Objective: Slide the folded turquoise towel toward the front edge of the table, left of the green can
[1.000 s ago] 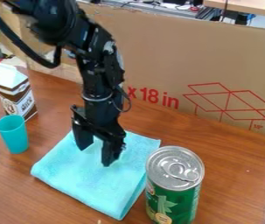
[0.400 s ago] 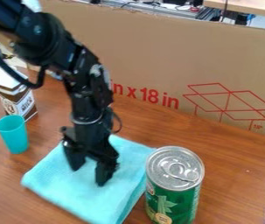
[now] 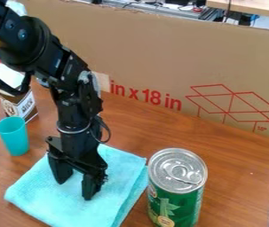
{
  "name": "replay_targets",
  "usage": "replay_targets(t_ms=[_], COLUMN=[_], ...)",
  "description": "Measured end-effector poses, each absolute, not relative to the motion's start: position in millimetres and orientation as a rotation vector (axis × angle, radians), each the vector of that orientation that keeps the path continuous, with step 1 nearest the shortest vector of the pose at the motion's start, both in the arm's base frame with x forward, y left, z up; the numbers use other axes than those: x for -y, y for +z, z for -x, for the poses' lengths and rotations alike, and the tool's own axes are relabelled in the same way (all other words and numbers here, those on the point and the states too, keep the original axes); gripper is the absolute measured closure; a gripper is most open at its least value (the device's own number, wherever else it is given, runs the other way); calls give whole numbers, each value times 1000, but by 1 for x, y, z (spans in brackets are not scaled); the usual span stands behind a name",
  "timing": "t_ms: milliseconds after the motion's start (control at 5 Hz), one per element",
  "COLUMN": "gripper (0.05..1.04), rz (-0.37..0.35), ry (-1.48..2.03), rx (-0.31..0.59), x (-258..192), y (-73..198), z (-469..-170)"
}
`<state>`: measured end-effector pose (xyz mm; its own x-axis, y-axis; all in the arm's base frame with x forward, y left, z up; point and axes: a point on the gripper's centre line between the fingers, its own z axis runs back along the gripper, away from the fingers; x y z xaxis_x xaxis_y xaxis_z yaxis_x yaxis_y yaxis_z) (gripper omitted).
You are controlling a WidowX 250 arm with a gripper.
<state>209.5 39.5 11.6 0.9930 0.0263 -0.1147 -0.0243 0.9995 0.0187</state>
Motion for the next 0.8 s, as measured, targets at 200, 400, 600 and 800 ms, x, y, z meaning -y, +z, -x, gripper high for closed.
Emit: replay_targets(t_ms=[200,400,600,800], gripper=[82,82,82,82], rz=[39,59,70,70], ry=[-10,-28,-27,-26], rx=[-147,-203,-250,-255], x=[-45,-40,-35,-35], y=[11,10,12,12], z=[-188,-169,-149,-148])
